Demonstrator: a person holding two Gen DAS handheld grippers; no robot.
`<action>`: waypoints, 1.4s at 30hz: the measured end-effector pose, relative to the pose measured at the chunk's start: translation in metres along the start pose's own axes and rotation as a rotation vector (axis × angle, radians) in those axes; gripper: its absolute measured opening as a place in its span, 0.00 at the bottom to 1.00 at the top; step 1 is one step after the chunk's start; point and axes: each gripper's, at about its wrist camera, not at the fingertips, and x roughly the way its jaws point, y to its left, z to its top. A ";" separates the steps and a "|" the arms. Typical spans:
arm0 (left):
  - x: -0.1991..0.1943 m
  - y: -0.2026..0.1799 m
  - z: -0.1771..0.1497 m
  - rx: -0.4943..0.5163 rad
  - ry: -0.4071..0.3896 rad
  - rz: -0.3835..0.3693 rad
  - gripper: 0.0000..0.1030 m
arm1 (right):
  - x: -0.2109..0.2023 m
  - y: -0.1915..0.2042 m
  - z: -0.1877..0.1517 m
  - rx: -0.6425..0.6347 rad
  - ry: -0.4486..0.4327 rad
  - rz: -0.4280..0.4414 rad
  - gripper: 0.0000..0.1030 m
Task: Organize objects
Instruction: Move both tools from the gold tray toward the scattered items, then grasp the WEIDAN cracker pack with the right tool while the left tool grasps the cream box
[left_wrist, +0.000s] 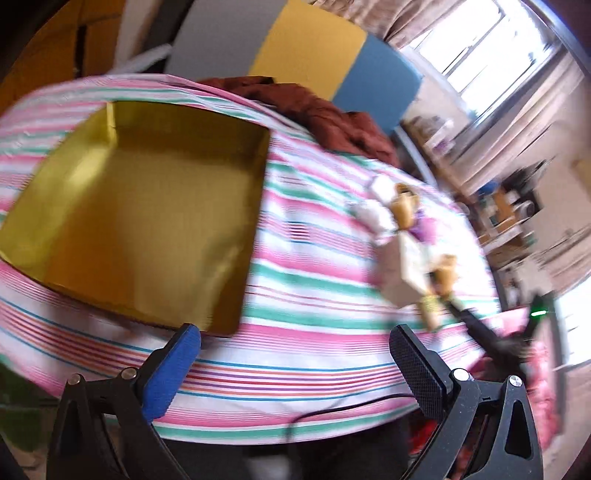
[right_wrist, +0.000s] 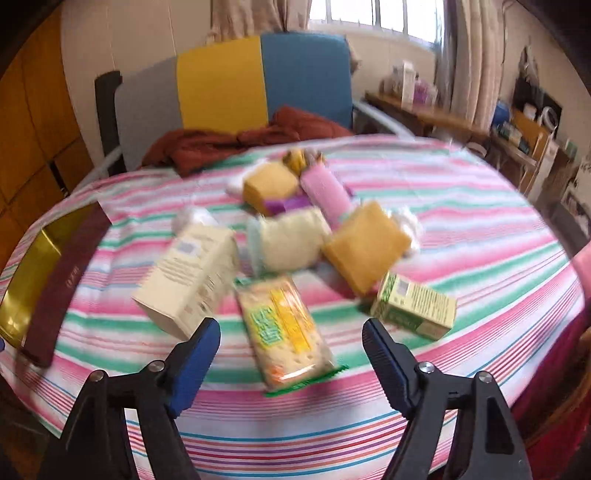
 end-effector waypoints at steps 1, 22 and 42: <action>0.003 -0.003 0.000 -0.015 0.010 -0.020 1.00 | 0.006 -0.003 -0.001 -0.008 0.016 0.011 0.76; 0.106 -0.127 0.019 0.440 0.092 0.064 1.00 | 0.034 -0.018 -0.021 0.011 0.072 0.043 0.48; 0.202 -0.177 0.024 0.586 0.125 0.127 0.77 | 0.036 -0.021 -0.028 0.022 0.045 0.051 0.49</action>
